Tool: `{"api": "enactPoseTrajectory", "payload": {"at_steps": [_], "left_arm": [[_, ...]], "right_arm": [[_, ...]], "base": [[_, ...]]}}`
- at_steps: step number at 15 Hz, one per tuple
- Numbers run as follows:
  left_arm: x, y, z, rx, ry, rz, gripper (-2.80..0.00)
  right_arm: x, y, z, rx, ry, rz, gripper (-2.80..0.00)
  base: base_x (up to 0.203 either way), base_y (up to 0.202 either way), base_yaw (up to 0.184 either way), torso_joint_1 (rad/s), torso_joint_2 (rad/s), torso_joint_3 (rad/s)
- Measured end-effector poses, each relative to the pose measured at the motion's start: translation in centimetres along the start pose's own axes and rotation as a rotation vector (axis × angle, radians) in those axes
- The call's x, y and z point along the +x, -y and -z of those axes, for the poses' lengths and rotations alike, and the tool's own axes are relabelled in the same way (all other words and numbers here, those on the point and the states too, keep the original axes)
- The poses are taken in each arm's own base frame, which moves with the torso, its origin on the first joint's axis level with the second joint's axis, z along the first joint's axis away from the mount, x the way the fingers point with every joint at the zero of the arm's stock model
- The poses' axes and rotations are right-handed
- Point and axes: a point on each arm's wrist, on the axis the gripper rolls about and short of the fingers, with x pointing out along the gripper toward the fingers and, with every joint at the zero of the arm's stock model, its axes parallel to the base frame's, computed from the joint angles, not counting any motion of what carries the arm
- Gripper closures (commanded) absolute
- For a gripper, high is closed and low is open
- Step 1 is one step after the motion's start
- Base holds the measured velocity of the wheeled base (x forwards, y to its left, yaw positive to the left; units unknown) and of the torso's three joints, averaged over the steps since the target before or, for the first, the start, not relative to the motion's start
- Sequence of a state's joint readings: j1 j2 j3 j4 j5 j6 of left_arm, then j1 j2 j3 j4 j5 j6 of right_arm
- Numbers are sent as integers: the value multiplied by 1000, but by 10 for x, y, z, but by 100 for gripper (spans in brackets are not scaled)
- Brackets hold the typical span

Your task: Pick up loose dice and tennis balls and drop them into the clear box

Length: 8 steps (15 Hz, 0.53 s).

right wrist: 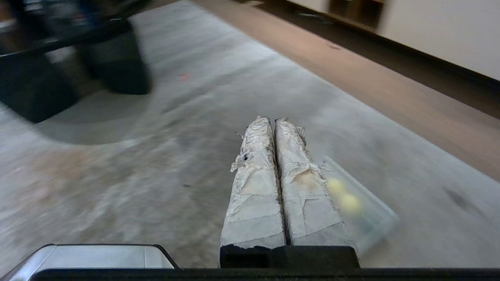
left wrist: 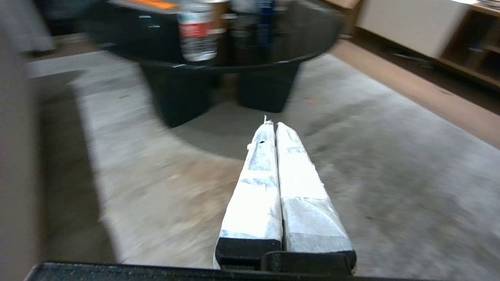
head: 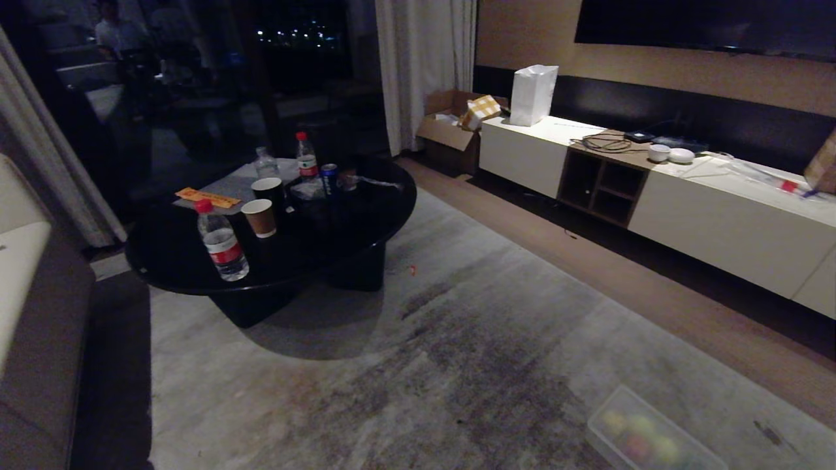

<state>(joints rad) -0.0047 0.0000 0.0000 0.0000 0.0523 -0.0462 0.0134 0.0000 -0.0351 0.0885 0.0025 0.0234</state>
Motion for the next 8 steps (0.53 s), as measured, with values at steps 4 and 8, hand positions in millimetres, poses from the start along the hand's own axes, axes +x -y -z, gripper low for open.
{"api": "enactPoseTrajectory", "payload": {"at_steps": [4, 8], "left_arm": [[0, 0, 0, 3, 0, 1, 0], [0, 0, 0, 3, 0, 1, 0]], "right_arm": [[0, 0, 0, 0, 0, 0, 0], [0, 0, 0, 0, 0, 0, 0]], "base": [[2, -8, 166, 2, 4, 2], [1, -8, 166, 3, 1, 1]]}}
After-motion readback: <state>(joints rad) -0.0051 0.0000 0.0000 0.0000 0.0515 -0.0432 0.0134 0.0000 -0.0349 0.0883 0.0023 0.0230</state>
